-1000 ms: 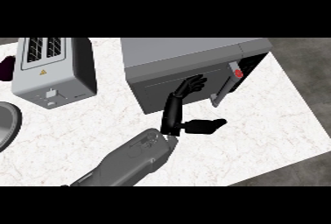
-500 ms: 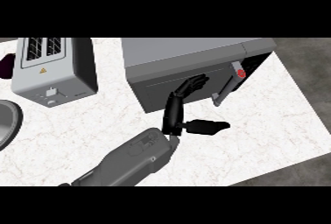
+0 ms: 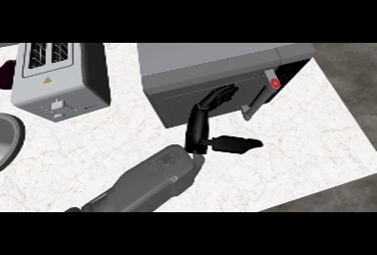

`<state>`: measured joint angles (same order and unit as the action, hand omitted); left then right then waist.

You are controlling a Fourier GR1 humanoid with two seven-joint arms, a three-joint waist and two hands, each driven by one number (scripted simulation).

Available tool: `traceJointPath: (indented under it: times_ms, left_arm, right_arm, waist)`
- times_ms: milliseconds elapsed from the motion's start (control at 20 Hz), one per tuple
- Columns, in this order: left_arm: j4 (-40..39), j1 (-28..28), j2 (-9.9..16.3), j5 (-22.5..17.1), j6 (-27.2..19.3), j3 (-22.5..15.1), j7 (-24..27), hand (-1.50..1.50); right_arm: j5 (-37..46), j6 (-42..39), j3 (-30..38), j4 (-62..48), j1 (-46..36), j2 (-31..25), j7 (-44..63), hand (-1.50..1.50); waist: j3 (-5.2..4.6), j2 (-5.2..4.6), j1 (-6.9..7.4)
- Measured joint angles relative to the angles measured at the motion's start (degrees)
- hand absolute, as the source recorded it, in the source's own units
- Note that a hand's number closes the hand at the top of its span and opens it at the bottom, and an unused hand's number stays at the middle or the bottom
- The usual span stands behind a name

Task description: Pick up the milk, place it into the microwave and close the microwave

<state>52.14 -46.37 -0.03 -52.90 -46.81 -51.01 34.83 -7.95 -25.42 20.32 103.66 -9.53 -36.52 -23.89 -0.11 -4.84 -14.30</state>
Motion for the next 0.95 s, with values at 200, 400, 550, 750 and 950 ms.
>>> traceJointPath:
  times_ms: [200, 400, 550, 750, 950]
  left_arm:
    - [0.05, -0.77, -0.01, -0.77, 0.61, -0.76, 0.85, -1.5]
    - [-0.27, -0.95, -0.01, -1.72, 0.93, -0.94, 1.94, -1.5]
    - [-0.57, -0.97, 0.0, -2.39, 0.95, -0.98, 2.65, -1.5]
    - [-0.96, -0.98, 0.0, -3.16, 0.96, -1.05, 3.66, -1.5]
    - [-1.21, -0.86, 0.0, -4.04, 1.1, -0.95, 4.75, -1.5]
  right_arm:
    - [-7.03, -1.95, -2.53, -3.81, 0.14, 5.0, 0.96, -1.5]
    - [-11.58, -3.7, -3.57, -6.74, -0.39, 6.75, 2.22, -1.5]
    - [-14.1, -5.06, -3.72, -8.7, -1.06, 6.75, 3.15, -1.5]
    - [-16.83, -6.6, -3.54, -11.06, -2.17, 6.12, 4.33, -1.5]
    - [-19.24, -8.19, -2.99, -13.35, -3.32, 5.17, 5.04, -1.5]
  waist:
    - [0.27, -0.62, 0.77]
    - [0.25, -0.7, 0.77]
    - [0.23, -0.63, 0.63]
    - [0.22, -0.54, 0.41]
    - [0.24, -0.49, 0.15]
